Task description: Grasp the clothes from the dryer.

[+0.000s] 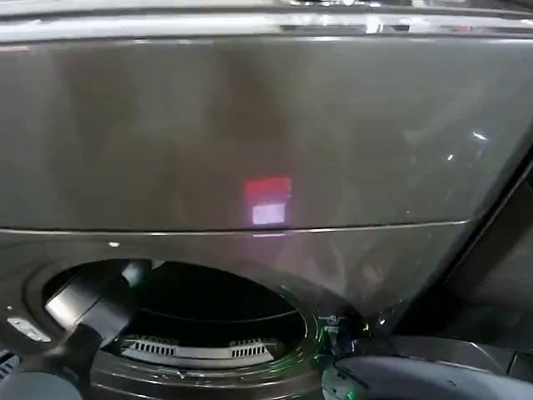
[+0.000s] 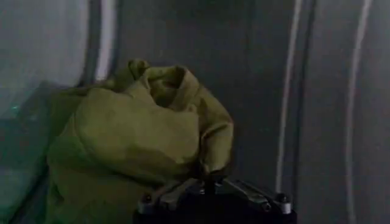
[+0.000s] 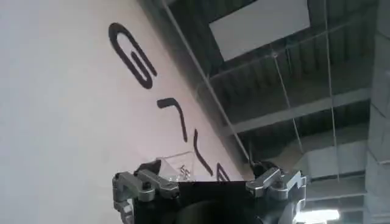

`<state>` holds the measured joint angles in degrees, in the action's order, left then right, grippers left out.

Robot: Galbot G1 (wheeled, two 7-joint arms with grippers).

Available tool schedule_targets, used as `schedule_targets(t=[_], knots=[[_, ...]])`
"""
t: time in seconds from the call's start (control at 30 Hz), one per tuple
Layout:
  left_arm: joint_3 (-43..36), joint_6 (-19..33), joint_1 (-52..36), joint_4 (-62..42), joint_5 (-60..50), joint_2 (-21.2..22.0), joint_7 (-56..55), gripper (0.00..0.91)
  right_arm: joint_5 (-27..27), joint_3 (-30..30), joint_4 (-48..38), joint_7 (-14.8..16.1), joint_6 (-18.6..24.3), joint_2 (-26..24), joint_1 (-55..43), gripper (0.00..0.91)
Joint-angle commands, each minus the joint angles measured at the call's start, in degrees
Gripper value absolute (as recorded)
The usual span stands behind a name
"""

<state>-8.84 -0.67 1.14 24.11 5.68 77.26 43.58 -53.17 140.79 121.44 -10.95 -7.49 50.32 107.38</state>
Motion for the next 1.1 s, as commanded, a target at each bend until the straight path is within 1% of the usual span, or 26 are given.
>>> schedule_targets(t=[0.03, 0.1, 0.2, 0.4, 0.67, 0.8, 0.93, 1.1], knots=[[9.7, 3.9, 4.3, 4.0, 9.1, 2.8, -20.8, 0.000, -0.1, -0.3, 0.2, -0.1, -0.2, -0.1, -0.4, 0.907], [11.9, 4.7, 5.5, 5.8, 10.3, 3.4, -23.6, 0.000, -0.1, -0.4, 0.1, -0.1, -0.1, -0.1, -0.4, 0.907], [12.8, 5.9, 7.2, 8.7, 11.6, 3.9, -28.1, 0.000, -0.1, -0.4, 0.0, -0.2, -0.1, 0.0, -0.5, 0.907], [14.6, 9.1, 8.4, 10.8, 12.5, 5.6, -36.6, 0.000, -0.1, -0.2, -0.1, -0.2, 0.1, 0.0, -0.4, 0.907], [17.1, 12.7, 10.9, 18.6, 12.5, 6.7, -47.6, 0.000, -0.1, 0.1, 0.0, -0.2, -0.1, 0.4, -0.4, 0.907], [18.8, 15.6, 12.7, 21.0, 10.0, 7.0, -52.0, 0.000, -0.1, 0.1, 0.1, -0.2, -0.1, 0.3, -0.3, 0.907], [19.8, 17.4, 14.5, 23.3, 7.8, 7.5, -55.5, 0.000, -0.1, 0.4, 0.1, -0.2, 0.0, 0.2, 0.0, 0.907], [20.6, 18.0, 16.2, 25.2, 6.5, 8.0, -57.2, 0.000, 0.0, 1.2, 0.2, 0.2, -0.8, 0.2, 0.2, 0.907]])
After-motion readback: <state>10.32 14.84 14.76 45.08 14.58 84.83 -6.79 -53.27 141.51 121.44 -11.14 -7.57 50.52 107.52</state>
